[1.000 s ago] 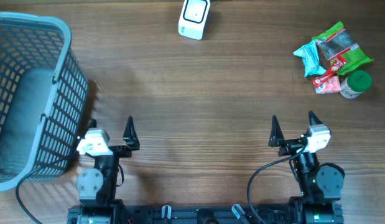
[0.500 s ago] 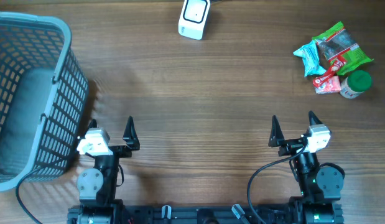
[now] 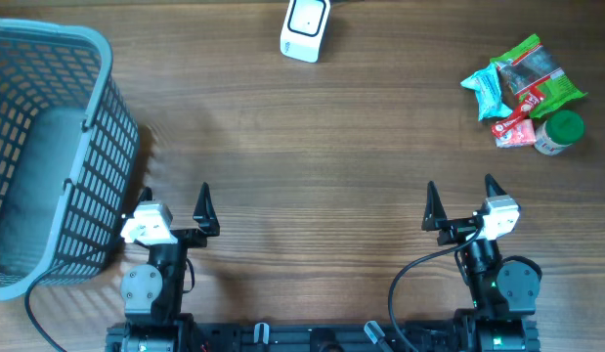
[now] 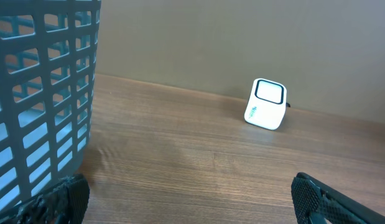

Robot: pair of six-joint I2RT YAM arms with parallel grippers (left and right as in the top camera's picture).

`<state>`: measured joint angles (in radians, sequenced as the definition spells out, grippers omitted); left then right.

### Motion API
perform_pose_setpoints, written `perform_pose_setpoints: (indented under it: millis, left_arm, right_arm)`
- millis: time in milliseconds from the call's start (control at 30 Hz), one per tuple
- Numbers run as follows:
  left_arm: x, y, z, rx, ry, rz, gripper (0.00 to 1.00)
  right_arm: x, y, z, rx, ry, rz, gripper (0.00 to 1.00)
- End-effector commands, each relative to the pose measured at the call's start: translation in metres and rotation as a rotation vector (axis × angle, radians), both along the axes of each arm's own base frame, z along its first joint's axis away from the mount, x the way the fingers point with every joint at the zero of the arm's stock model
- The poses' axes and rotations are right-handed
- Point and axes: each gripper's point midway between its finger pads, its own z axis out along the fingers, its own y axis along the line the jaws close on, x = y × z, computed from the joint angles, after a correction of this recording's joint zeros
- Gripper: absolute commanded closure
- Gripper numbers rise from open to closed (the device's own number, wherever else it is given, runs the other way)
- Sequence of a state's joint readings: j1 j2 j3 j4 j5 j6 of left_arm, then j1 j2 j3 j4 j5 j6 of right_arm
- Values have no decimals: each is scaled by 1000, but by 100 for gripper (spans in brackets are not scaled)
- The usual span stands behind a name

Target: Scan the item barcode

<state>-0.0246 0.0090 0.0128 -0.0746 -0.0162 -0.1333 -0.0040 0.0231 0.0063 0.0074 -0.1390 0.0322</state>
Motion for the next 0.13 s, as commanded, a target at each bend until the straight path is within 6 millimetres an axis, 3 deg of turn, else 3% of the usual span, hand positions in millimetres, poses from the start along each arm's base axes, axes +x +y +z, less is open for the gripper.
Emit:
perform_pose_setpoints:
  millis: [0,100]
  left_arm:
    - [0,0,-2,-10,2,-4,0]
    - [0,0,-2,-10,2,-4,0]
  right_arm:
    - [0,5,0,13,3,25,0]
    - [0,5,0,13,3,25,0]
